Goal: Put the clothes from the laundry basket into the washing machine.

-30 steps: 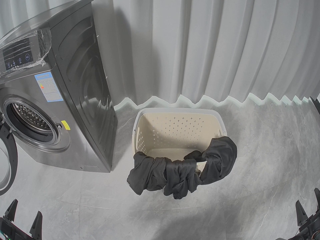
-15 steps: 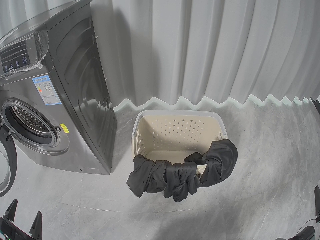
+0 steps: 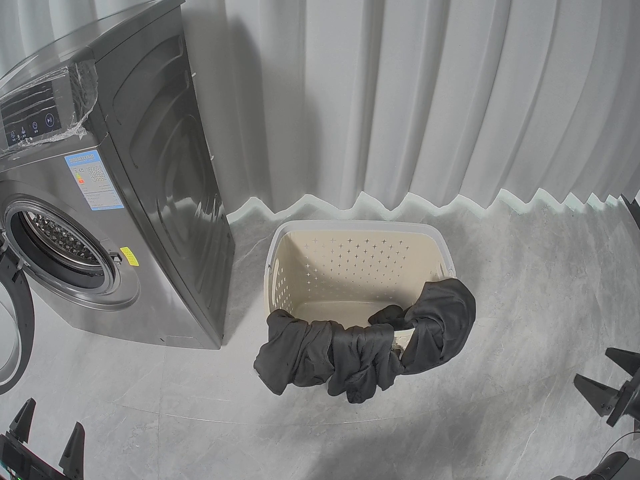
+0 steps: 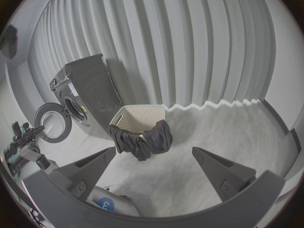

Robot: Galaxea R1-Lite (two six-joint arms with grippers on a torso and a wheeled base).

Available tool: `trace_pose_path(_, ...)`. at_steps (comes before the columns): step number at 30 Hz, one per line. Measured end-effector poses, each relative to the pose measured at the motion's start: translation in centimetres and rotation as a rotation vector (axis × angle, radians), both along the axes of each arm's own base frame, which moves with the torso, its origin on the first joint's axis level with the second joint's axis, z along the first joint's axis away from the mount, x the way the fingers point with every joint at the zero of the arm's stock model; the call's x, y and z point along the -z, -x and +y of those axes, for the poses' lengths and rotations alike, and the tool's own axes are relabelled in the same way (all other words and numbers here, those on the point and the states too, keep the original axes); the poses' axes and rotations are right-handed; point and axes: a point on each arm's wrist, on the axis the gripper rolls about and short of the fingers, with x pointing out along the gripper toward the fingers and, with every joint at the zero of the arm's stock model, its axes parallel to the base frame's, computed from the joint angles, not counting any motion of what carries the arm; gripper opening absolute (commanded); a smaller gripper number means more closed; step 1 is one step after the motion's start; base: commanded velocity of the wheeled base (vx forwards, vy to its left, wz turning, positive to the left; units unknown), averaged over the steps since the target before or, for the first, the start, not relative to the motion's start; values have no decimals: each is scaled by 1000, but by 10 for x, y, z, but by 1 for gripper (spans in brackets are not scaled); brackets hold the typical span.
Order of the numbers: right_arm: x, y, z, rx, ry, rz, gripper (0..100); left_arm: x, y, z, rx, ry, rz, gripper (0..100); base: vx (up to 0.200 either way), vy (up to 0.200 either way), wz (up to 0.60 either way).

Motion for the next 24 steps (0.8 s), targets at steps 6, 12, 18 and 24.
trace_pose_path(6,7,-38,6,-17,-42,145,100,0,0,0,0,0,0,100,0,-100,0)
trace_pose_path(12,17,-69,14,-40,-52,248,100,0,0,0,-1,-1,0,100,0,0,0)
trace_pose_path(18,27,-96,26,-83,-71,302,100,0,0,0,0,-1,0,100,-100,0,0)
trace_pose_path(24,38,-126,41,-117,-100,300,100,0,0,0,0,-1,0,100,0,0,0)
